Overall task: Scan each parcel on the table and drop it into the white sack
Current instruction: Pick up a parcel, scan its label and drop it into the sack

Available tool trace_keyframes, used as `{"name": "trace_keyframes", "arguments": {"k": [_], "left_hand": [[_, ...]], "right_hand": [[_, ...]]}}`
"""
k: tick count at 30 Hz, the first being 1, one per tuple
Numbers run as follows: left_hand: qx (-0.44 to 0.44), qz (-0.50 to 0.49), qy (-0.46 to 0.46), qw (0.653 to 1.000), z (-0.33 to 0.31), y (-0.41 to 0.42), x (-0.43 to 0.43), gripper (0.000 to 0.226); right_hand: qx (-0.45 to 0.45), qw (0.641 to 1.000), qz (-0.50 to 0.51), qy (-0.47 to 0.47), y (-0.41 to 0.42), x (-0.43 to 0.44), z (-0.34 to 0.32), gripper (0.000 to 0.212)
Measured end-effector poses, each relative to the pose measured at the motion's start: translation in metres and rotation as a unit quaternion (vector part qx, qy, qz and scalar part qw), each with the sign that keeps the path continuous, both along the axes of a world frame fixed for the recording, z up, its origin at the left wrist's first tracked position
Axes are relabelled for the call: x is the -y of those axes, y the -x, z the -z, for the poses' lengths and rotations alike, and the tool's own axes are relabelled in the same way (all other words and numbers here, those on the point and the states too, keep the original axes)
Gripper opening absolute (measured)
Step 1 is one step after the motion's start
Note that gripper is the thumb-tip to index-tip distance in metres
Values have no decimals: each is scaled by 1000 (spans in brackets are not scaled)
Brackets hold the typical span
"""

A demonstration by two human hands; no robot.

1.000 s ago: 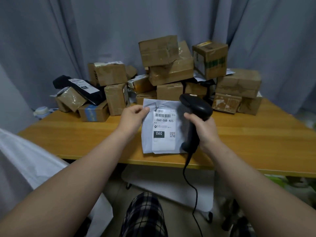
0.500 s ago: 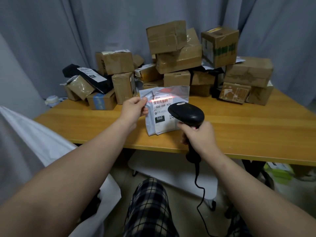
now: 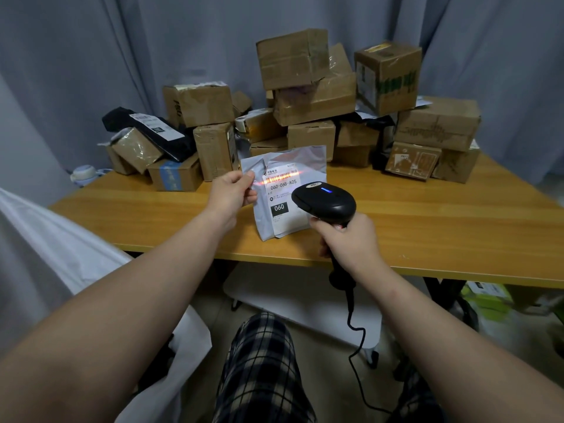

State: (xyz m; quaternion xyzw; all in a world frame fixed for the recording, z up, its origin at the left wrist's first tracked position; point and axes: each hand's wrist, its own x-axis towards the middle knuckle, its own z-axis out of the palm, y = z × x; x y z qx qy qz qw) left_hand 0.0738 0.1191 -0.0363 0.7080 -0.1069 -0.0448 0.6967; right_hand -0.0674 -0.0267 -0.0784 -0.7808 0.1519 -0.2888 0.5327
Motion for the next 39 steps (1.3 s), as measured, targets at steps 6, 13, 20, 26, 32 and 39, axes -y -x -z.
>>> {"name": "trace_keyframes", "arguments": {"k": [6,13,20,26,32,39], "left_hand": [[-3,-6,-4,1000,-1,2,0,14],[24,45,-18,999,2,4,-5,9],[96,29,-9,995,0,12,-26,9],[141,-37,25,989,2,33,-112,17],[134,-218,13,967,31,66,-253,17],[121,-330,-162,922,91,61,-340,27]], "right_hand": [[-3,1000,5,-3,0,-3,0,44],[-3,1000,-3,4,0,-5,1,38],[13,1000,-26,-1,-11,-30,2,34],[0,992,-126,-24,-29,-93,3,20],[-68,971,-230,-8,-54,-161,20,26],[-134,942,-308,14,-72,-237,51,11]]}}
